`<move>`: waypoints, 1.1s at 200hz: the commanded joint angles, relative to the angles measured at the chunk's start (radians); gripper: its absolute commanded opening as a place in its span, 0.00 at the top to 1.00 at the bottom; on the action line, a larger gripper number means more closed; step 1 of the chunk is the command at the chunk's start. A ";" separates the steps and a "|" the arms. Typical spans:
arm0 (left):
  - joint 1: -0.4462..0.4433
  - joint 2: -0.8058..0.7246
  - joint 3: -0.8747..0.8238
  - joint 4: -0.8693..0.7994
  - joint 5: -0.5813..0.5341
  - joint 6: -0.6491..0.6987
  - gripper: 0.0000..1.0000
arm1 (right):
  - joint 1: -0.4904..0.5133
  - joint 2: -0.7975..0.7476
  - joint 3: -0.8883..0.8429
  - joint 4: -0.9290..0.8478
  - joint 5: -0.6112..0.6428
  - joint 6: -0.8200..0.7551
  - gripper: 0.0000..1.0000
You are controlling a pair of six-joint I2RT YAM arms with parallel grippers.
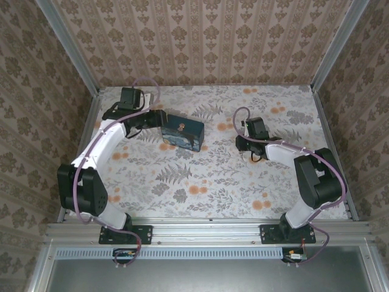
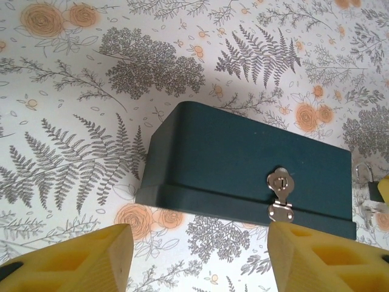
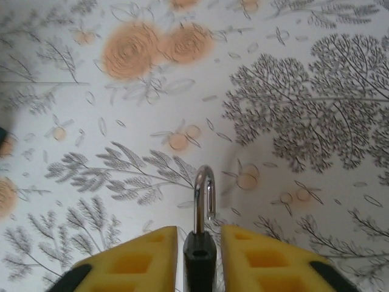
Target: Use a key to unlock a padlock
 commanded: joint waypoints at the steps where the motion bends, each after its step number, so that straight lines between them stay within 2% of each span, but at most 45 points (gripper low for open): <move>1: 0.001 -0.051 -0.010 -0.060 -0.044 0.013 0.39 | -0.004 -0.044 0.015 -0.049 0.028 -0.007 0.63; 26: 0.001 -0.078 -0.015 -0.080 -0.055 0.019 0.38 | -0.001 -0.093 0.054 -0.048 -0.050 -0.071 0.55; 43: 0.005 -0.085 -0.020 -0.088 -0.057 0.021 0.38 | 0.020 -0.124 0.095 -0.021 -0.190 -0.140 0.47; 58: 0.010 -0.082 -0.028 -0.093 -0.047 0.009 0.38 | 0.062 -0.131 0.124 0.032 -0.374 -0.251 0.37; 70: 0.015 -0.083 -0.040 -0.091 -0.038 -0.001 0.38 | 0.103 -0.120 0.142 0.086 -0.440 -0.342 0.29; 86: 0.025 -0.091 -0.056 -0.083 -0.012 -0.005 0.39 | 0.136 -0.067 0.194 0.123 -0.496 -0.446 0.25; 95: 0.031 -0.099 -0.063 -0.080 -0.005 -0.010 0.40 | 0.141 -0.021 0.248 0.095 -0.524 -0.488 0.15; 98: 0.032 -0.102 -0.064 -0.081 -0.003 -0.012 0.40 | 0.142 -0.005 0.266 0.079 -0.534 -0.504 0.03; 101: 0.034 -0.105 -0.064 -0.080 -0.002 -0.011 0.40 | 0.144 0.009 0.287 0.062 -0.545 -0.518 0.00; 115: 0.044 -0.117 -0.063 -0.088 0.004 -0.010 0.40 | 0.153 0.074 0.367 -0.002 -0.587 -0.587 0.00; 159: 0.059 -0.139 -0.058 -0.097 0.023 -0.009 0.41 | 0.173 0.214 0.505 -0.088 -0.601 -0.721 0.00; 220: 0.056 -0.127 -0.053 -0.102 0.003 0.004 0.44 | 0.185 0.375 0.659 -0.182 -0.644 -0.785 0.00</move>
